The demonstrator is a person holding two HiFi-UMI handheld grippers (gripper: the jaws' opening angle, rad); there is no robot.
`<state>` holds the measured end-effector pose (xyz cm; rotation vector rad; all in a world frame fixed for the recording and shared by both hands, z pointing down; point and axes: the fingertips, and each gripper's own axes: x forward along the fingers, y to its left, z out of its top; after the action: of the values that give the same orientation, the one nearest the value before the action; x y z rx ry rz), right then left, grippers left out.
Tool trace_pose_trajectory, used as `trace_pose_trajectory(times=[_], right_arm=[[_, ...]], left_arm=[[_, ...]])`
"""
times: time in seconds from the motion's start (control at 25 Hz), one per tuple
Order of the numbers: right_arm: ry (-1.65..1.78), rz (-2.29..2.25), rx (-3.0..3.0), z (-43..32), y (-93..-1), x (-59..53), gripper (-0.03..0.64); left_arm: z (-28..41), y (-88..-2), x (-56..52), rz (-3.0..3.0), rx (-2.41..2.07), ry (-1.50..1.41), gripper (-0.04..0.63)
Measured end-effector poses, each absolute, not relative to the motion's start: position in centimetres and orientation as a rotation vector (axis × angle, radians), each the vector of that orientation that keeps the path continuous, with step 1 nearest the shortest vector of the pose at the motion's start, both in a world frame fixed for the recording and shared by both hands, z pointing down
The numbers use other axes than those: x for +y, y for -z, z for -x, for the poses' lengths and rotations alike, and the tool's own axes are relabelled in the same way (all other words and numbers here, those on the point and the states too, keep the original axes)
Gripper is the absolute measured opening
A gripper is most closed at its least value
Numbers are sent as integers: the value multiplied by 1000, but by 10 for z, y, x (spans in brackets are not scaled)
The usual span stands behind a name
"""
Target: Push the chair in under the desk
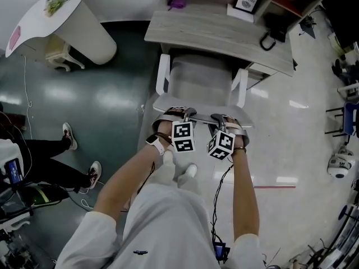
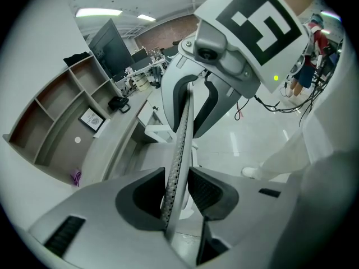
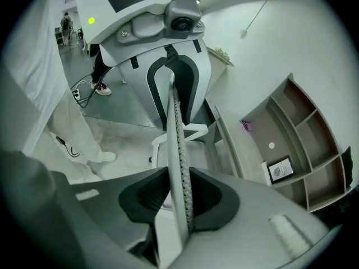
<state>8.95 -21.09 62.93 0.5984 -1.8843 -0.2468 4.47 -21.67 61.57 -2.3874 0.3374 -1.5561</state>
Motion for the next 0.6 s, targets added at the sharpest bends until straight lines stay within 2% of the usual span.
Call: trace_pose_trajectory(times=[0.6], right_arm=[[306, -588, -1911, -84, -634, -251, 107]], left_arm=[[-38, -619, -254, 2470, 230, 1692, 135]])
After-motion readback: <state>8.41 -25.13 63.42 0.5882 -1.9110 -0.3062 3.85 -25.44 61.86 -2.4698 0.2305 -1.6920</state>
